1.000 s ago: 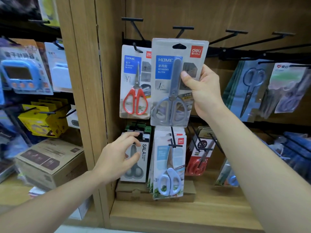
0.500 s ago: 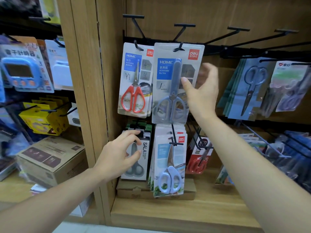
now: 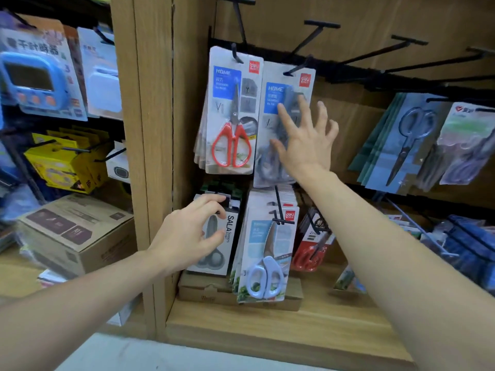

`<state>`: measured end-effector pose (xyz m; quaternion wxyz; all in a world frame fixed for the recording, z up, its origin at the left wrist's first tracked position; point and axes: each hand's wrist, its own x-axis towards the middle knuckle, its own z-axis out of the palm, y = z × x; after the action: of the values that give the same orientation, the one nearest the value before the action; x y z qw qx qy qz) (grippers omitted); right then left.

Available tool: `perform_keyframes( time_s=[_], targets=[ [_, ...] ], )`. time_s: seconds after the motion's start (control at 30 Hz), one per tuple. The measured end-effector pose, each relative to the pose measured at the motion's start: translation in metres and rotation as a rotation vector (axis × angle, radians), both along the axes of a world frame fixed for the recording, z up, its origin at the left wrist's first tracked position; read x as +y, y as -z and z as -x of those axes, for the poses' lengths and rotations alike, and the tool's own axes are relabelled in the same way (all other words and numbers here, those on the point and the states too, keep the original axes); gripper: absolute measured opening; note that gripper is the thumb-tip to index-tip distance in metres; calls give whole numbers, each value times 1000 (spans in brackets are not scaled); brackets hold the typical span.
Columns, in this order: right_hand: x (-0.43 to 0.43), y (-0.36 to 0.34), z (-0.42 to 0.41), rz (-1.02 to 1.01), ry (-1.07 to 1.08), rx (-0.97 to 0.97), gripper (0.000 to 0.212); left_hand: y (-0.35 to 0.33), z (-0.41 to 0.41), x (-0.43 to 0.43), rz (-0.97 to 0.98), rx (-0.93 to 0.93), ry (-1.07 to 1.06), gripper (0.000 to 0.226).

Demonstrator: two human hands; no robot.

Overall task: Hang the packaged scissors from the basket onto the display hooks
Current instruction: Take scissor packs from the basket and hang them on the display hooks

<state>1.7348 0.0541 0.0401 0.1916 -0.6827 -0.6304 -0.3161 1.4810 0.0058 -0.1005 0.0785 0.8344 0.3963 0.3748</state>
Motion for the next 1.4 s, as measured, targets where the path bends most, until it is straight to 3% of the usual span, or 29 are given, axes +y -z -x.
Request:
perform_keyframes(
  time_s=[0.17, 0.27, 0.4, 0.47, 0.53, 0.63, 0.73, 0.83, 1.0, 1.23, 1.4],
  targets=[
    [22, -9, -15, 154, -70, 15, 77, 3, -2, 1, -43, 25, -34, 21],
    [24, -8, -18, 145, -135, 75, 82, 3, -3, 0, -64, 20, -49, 23],
    [25, 0, -14, -40, -338, 657, 103, 4, -5, -2, -83, 13, -57, 23],
    [24, -3, -11, -78, -321, 809, 104, 0, -4, -4, -155, 52, -90, 30],
    [24, -6, -11, -95, -264, 888, 93, -5, -3, -5, -298, 93, -132, 42],
    [22, -6, -17, -96, -279, 1056, 60, -20, -9, -4, -514, 69, -178, 45],
    [11, -8, -26, -61, -424, 1251, 32, -45, -25, 7, -559, -12, -182, 46],
    [-2, -14, -36, 1, -540, 1410, 21, -71, -42, 20, -498, 28, -154, 56],
    [-19, -31, -57, -63, -595, 1455, 9, -83, -61, 26, -456, 145, -267, 65],
    [-33, -68, -80, -102, -529, 1141, 17, -74, -61, 25, -433, 191, -357, 59],
    [-35, -60, -74, -76, -535, 1229, 13, -77, -59, 23, -390, 143, -309, 58]
  ],
)
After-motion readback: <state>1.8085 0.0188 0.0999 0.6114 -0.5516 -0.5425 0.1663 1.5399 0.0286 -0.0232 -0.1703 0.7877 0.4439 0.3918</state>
